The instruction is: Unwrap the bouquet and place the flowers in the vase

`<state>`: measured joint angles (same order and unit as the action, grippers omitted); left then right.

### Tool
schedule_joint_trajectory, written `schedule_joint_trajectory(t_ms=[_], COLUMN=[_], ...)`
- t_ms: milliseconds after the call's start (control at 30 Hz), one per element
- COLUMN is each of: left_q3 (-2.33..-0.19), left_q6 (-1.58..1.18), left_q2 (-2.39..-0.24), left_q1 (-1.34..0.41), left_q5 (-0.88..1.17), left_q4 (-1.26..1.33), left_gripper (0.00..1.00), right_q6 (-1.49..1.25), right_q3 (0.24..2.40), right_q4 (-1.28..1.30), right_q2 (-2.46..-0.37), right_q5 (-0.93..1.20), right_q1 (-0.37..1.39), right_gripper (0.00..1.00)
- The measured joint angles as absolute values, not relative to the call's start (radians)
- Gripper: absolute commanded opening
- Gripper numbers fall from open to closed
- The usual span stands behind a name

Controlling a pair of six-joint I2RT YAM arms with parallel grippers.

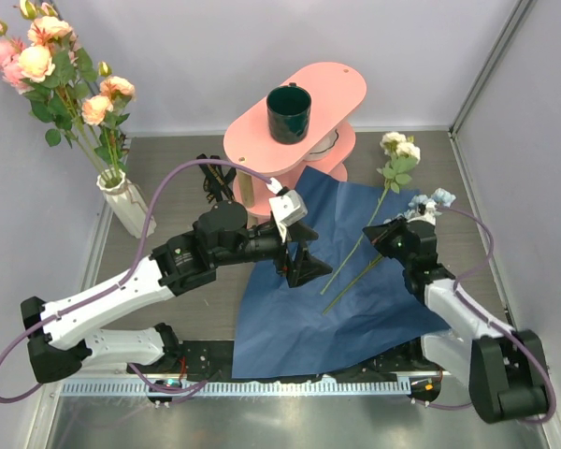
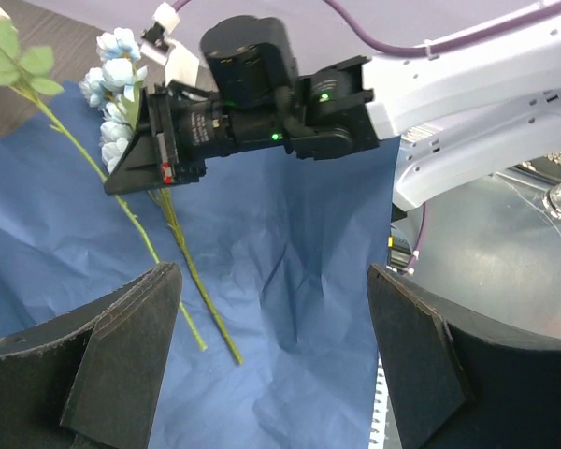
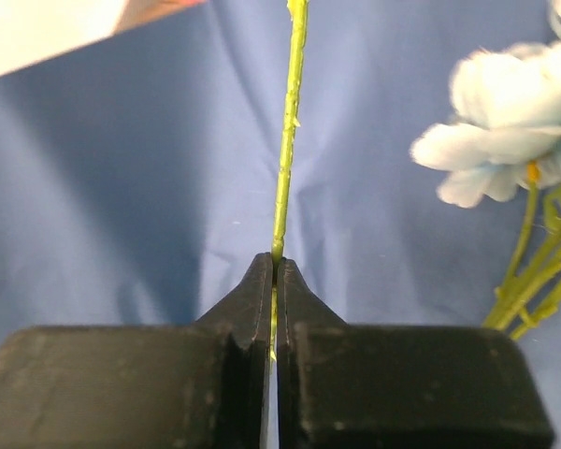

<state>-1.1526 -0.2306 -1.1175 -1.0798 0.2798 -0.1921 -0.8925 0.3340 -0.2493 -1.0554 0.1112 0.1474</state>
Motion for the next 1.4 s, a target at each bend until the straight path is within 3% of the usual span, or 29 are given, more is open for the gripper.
schedule_joint_trajectory(t_ms=[433,667,1133,1400], left_q3=[-1.138,-1.155,-1.595,-1.743], left_q6=[-0.225,-0.27,-0.515,-0.542], left_q2=[-1.133,-1.17,-1.477,-1.571], left_q1=[-1.08,-1.08,-1.08,-1.08], left_q5=[0.28,0.297,0.289,0.219], left_q4=[-0.192,-0.173,-0.163,-0.22], left_gripper=[0.84,0.82,0.85,0.78], right_q6=[-0.703,-0.612,-0.554,-0.567], right_q3=[0.295,0.326,0.39,0.389], right_q4=[-0.29,-0.271,-0.335,-0.36], right_q2=[-0.485,-0.276,-0.229,-0.218], right_q5=[0.214,0.251,0.479,0.557], right_q1=[0.147,0.147,0.147,0.147], right_gripper=[0.01,0.01,0.01,0.01])
